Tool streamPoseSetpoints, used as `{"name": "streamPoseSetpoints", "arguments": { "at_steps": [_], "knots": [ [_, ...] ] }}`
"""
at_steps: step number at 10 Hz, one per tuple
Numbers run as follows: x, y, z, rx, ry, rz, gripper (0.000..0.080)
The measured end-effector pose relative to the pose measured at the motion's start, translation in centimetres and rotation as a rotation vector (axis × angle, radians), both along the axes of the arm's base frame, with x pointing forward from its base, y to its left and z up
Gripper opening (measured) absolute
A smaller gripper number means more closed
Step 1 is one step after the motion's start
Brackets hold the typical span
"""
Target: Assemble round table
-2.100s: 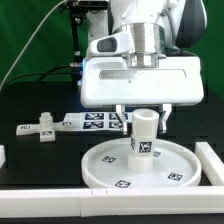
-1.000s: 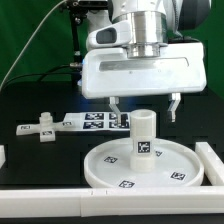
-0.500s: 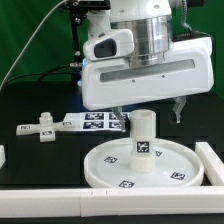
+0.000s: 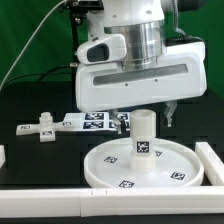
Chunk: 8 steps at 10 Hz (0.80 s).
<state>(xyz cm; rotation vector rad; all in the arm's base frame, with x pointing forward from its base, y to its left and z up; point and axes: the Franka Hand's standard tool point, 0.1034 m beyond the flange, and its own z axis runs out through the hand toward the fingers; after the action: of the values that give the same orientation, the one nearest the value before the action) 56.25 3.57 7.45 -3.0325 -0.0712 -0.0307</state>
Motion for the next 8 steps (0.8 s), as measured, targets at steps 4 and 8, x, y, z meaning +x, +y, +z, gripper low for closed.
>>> {"name": "streamPoseSetpoints", "arguments": {
  "at_steps": [4, 8],
  "knots": [
    [0.16, 0.06, -0.10, 0.002, 0.015, -0.238, 0.0404],
    [0.25, -0.02, -0.15, 0.013, 0.029, -0.793, 0.0404]
  ]
}}
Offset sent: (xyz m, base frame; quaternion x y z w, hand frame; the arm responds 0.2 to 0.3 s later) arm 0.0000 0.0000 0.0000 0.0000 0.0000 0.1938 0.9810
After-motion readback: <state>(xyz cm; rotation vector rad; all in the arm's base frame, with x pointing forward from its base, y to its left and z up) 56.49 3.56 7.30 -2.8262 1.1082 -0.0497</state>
